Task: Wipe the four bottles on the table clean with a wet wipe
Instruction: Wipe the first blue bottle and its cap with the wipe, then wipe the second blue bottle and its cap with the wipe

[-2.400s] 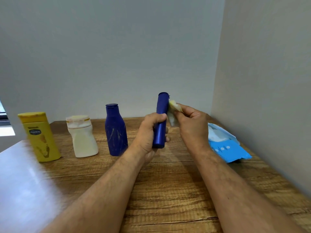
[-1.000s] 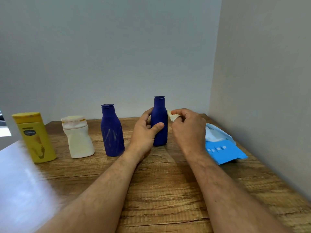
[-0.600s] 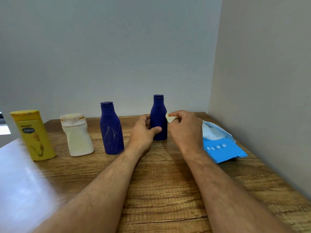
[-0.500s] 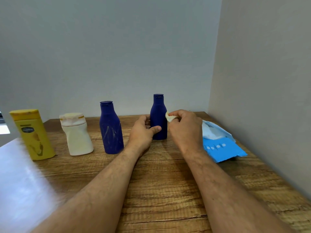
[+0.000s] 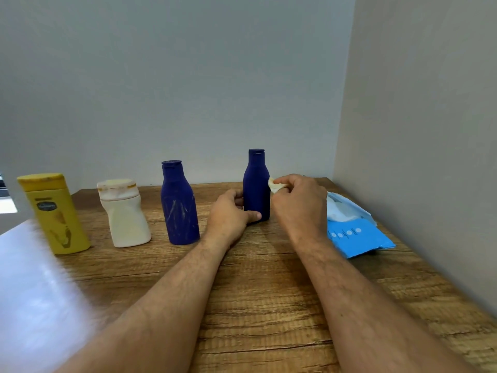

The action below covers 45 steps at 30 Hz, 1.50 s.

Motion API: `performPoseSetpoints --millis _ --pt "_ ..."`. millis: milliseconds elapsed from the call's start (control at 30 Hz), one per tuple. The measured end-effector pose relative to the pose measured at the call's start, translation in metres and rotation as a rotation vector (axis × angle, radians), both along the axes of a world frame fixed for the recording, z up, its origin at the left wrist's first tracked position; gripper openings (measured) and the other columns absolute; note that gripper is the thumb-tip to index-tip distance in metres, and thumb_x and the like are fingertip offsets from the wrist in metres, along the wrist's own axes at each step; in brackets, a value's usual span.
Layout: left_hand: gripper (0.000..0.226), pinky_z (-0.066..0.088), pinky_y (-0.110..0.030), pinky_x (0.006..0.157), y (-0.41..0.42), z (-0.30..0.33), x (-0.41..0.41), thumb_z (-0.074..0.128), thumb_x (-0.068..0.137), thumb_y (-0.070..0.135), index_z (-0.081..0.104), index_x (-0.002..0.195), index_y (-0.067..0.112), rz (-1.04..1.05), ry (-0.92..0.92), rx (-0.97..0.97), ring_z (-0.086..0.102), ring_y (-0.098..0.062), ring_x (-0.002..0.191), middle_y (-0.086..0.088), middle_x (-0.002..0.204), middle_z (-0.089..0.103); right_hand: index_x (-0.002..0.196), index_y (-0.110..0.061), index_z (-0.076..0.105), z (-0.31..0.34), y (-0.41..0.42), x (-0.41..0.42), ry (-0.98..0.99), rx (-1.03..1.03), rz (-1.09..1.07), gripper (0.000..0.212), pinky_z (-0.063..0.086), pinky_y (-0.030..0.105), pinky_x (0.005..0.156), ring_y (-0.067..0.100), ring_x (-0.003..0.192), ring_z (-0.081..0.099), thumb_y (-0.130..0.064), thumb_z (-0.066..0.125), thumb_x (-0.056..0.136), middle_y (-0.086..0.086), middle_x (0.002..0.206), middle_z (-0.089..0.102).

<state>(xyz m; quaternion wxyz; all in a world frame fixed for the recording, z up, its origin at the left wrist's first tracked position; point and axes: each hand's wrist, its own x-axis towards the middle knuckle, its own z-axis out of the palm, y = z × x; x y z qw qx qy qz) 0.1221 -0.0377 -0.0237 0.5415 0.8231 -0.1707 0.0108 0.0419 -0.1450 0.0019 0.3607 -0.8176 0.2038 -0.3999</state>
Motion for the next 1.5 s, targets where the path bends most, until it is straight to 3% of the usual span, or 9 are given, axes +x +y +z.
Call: performPoseSetpoints --millis 233,367,633,800,967,1067,1200,1333,1500 --pt "0.062 0.051 -0.035 0.1 0.003 0.001 -0.009 0.084 0.078 0.009 0.057 0.133 0.02 0.12 0.012 0.109 0.061 -0.014 0.115 0.003 0.124 0.067 0.11 -0.021 0.07 0.0 0.0 -0.007 -0.13 -0.075 -0.111 0.021 0.039 0.01 0.07 0.007 0.084 0.049 -0.023 0.055 0.095 -0.006 0.103 0.068" --pt "0.039 0.053 -0.031 0.093 0.01 -0.002 -0.022 0.081 0.082 0.01 0.062 0.112 0.024 0.134 -0.03 0.144 0.061 -0.007 0.097 0.009 0.103 0.065 0.106 -0.017 0.071 0.0 0.007 -0.009 -0.225 -0.199 0.045 0.019 0.057 0.024 0.075 0.011 0.088 0.062 -0.018 0.06 0.091 -0.002 0.1 0.072" --pt "0.031 0.047 -0.02 0.067 0.019 0.0 -0.051 0.072 0.091 0.014 0.051 0.108 0.03 0.196 -0.06 0.091 0.06 -0.007 0.09 0.013 0.093 0.059 0.11 -0.017 0.072 -0.002 0.02 -0.016 -0.131 -0.325 0.228 0.024 0.052 0.023 0.086 0.013 0.097 0.065 -0.013 0.063 0.087 0.0 0.108 0.073" --pt "0.027 0.038 -0.01 0.066 0.044 0.003 -0.063 0.079 0.085 0.016 0.06 0.1 0.028 0.281 -0.177 -0.031 0.058 0.0 0.086 0.013 0.094 0.063 0.109 -0.022 0.072 -0.003 0.024 -0.016 -0.045 -0.308 0.32 0.025 0.054 0.023 0.088 0.006 0.089 0.061 -0.011 0.061 0.089 -0.004 0.105 0.073" --pt "0.026 0.042 -0.007 0.062 0.061 0.006 -0.072 0.082 0.083 0.02 0.06 0.097 0.027 0.315 -0.218 -0.136 0.059 0.001 0.082 0.011 0.089 0.063 0.112 -0.026 0.07 -0.004 0.034 -0.017 0.045 -0.259 0.38 0.026 0.052 0.022 0.092 0.006 0.095 0.061 -0.012 0.059 0.092 -0.009 0.108 0.069" --pt "0.027 0.044 -0.005 0.069 0.062 0.009 -0.078 0.082 0.083 0.025 0.059 0.097 0.027 0.364 -0.369 -0.168 0.06 -0.002 0.084 0.013 0.091 0.061 0.112 -0.027 0.07 -0.005 0.036 -0.016 0.066 -0.237 0.381 0.026 0.051 0.025 0.096 0.007 0.101 0.06 -0.014 0.059 0.093 -0.008 0.11 0.069" --pt "0.057 0.041 -0.024 0.094 0.067 0.011 -0.069 0.087 0.075 0.03 0.051 0.119 0.02 0.586 -0.571 -0.149 0.045 -0.015 0.111 0.004 0.119 0.049 0.112 -0.027 0.07 -0.006 0.035 -0.016 0.07 -0.218 0.373 0.025 0.053 0.026 0.093 0.008 0.099 0.061 -0.015 0.059 0.094 -0.008 0.109 0.07" --pt "0.089 0.025 -0.023 0.101 0.071 0.011 -0.057 0.093 0.065 0.035 0.042 0.135 0.013 0.681 -0.481 -0.11 0.037 -0.024 0.127 -0.007 0.137 0.043 0.111 -0.026 0.07 -0.006 0.034 -0.015 0.065 -0.216 0.375 0.025 0.053 0.027 0.095 0.01 0.101 0.062 -0.014 0.058 0.094 -0.007 0.109 0.07" --pt "0.101 0.029 -0.036 0.112 0.064 0.003 -0.044 0.092 0.065 0.042 0.034 0.142 0.011 0.658 -0.373 -0.019 0.035 -0.028 0.134 -0.011 0.145 0.038 0.112 -0.026 0.071 -0.006 0.035 -0.012 0.058 -0.224 0.371 0.025 0.053 0.029 0.097 0.01 0.103 0.062 -0.014 0.06 0.093 -0.006 0.111 0.07"
